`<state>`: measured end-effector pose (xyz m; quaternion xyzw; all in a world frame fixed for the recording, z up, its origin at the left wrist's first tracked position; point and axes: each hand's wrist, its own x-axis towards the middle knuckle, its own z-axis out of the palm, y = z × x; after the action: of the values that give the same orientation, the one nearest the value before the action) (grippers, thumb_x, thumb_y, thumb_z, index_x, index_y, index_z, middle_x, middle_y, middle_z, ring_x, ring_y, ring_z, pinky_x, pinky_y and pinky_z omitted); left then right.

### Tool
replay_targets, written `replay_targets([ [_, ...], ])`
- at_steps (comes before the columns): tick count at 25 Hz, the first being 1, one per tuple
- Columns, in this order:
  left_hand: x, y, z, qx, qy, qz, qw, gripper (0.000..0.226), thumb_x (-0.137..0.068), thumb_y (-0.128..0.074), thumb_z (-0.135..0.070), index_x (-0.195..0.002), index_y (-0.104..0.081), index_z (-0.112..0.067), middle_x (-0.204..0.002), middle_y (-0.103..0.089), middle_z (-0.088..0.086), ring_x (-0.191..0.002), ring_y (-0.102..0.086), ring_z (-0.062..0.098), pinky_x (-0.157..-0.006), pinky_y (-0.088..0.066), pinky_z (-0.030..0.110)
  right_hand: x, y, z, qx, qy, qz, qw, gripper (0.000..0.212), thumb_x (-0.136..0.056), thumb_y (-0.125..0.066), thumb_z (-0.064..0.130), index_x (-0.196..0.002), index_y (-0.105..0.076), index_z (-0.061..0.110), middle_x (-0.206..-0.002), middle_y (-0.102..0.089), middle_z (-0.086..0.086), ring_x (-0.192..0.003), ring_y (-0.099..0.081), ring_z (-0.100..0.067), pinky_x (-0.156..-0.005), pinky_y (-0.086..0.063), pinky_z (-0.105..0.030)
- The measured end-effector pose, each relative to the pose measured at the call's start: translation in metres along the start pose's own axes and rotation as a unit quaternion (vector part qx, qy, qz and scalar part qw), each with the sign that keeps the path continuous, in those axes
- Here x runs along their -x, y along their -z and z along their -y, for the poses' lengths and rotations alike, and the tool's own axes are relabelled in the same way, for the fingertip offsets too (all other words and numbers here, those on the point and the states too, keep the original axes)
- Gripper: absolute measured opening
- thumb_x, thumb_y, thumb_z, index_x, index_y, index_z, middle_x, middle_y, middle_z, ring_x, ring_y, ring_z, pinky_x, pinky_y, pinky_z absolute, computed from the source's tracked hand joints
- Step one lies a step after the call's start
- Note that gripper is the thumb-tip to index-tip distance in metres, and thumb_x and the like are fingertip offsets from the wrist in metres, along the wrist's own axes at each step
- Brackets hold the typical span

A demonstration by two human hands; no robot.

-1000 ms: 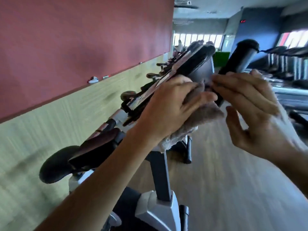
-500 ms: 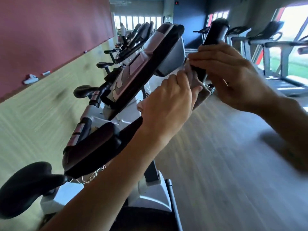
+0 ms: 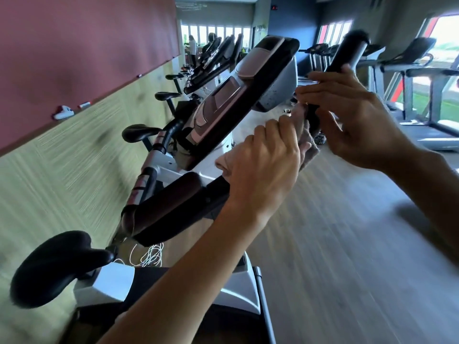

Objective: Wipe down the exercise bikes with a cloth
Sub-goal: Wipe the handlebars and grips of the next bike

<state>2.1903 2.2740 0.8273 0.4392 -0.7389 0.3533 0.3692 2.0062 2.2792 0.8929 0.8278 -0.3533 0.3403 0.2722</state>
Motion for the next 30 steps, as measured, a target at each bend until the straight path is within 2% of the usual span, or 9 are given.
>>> replay_targets([
  [3, 0.019, 0.005, 0.012, -0.01, 0.014, -0.01, 1.0, 0.051, -0.11, -0.028, -0.043, -0.11, -0.062, -0.006, -0.089, -0.064, 0.008, -0.074, -0.062, 0.02, -0.059, -0.044, 0.031, 0.003, -0.001, -0.001, -0.004, -0.005, 0.01, 1.0, 0.035, -0.095, -0.047, -0.002, -0.123, -0.067, -0.005, -0.129, -0.067, -0.016, -0.137, -0.05, -0.035, -0.122, -0.022, -0.057],
  [6, -0.002, 0.0, 0.004, 0.016, 0.039, -0.005, 0.999, 0.048, -0.108, -0.03, -0.042, -0.1, -0.063, -0.007, -0.082, -0.065, 0.009, -0.068, -0.064, 0.023, -0.054, -0.04, 0.032, 0.004, -0.007, -0.001, -0.002, -0.006, 0.006, 1.0, 0.034, -0.094, -0.048, -0.005, -0.121, -0.068, -0.005, -0.128, -0.067, -0.016, -0.139, -0.048, -0.035, -0.12, -0.023, -0.063],
  [8, -0.003, -0.002, 0.002, 0.022, 0.027, -0.003, 0.999, 0.052, -0.109, -0.028, -0.044, -0.103, -0.064, -0.006, -0.082, -0.065, 0.009, -0.069, -0.064, 0.023, -0.054, -0.041, 0.032, 0.004, -0.011, 0.0, 0.001, -0.001, 0.002, 1.0, 0.033, -0.093, -0.049, -0.008, -0.12, -0.068, -0.005, -0.125, -0.069, -0.017, -0.138, -0.048, -0.036, -0.116, -0.026, -0.067],
  [12, 0.026, 0.005, 0.016, -0.004, 0.034, -0.012, 0.999, 0.052, -0.111, -0.027, -0.044, -0.106, -0.063, -0.006, -0.085, -0.065, 0.007, -0.071, -0.062, 0.021, -0.058, -0.043, 0.033, 0.007, -0.008, -0.005, 0.01, 0.018, 0.005, 1.0, 0.026, -0.097, -0.053, -0.006, -0.116, -0.07, -0.006, -0.122, -0.07, -0.019, -0.136, -0.051, -0.038, -0.119, -0.022, -0.065],
  [15, 0.007, 0.005, 0.009, 0.01, 0.051, -0.009, 0.999, 0.045, -0.108, -0.036, -0.042, -0.093, -0.063, -0.009, -0.077, -0.064, 0.007, -0.064, -0.063, 0.022, -0.052, -0.034, 0.031, 0.005, -0.007, -0.008, 0.018, 0.026, 0.018, 0.999, 0.023, -0.094, -0.057, -0.009, -0.111, -0.073, -0.006, -0.115, -0.073, -0.018, -0.13, -0.056, -0.039, -0.114, -0.03, -0.068],
  [18, -0.005, 0.004, 0.003, 0.017, 0.039, -0.005, 0.999, 0.046, -0.108, -0.036, -0.044, -0.092, -0.063, -0.01, -0.076, -0.064, 0.006, -0.063, -0.063, 0.021, -0.053, -0.029, 0.029, 0.002, -0.01, -0.006, 0.025, 0.018, 0.024, 0.999, 0.024, -0.09, -0.057, -0.012, -0.106, -0.074, -0.006, -0.109, -0.075, -0.017, -0.125, -0.059, -0.041, -0.112, -0.03, -0.071],
  [23, 0.029, 0.014, 0.016, -0.012, 0.044, 0.01, 0.999, 0.047, -0.111, -0.029, -0.043, -0.1, -0.061, -0.009, -0.082, -0.064, 0.008, -0.071, -0.064, 0.022, -0.057, -0.044, 0.033, 0.007, -0.02, 0.002, 0.037, -0.019, 0.004, 0.999, 0.026, -0.085, -0.059, -0.013, -0.104, -0.074, -0.004, -0.108, -0.074, -0.016, -0.123, -0.061, -0.039, -0.116, -0.028, -0.065],
  [27, -0.007, 0.007, 0.001, 0.017, 0.067, -0.005, 0.998, 0.044, -0.11, -0.036, -0.039, -0.084, -0.06, -0.012, -0.069, -0.062, 0.007, -0.056, -0.061, 0.023, -0.049, -0.027, 0.031, 0.008, -0.025, 0.01, 0.027, -0.041, -0.018, 0.999, 0.024, -0.089, -0.055, -0.009, -0.102, -0.074, -0.003, -0.105, -0.074, -0.016, -0.122, -0.061, -0.037, -0.118, -0.026, -0.058],
  [30, 0.013, 0.011, 0.008, 0.0, 0.041, 0.007, 0.999, 0.046, -0.112, -0.029, -0.041, -0.096, -0.06, -0.011, -0.079, -0.062, 0.007, -0.067, -0.062, 0.022, -0.054, -0.036, 0.032, 0.008, -0.023, 0.013, 0.021, -0.044, -0.021, 0.999, 0.024, -0.091, -0.054, -0.007, -0.101, -0.074, -0.003, -0.104, -0.075, -0.016, -0.122, -0.062, -0.037, -0.117, -0.029, -0.06],
])
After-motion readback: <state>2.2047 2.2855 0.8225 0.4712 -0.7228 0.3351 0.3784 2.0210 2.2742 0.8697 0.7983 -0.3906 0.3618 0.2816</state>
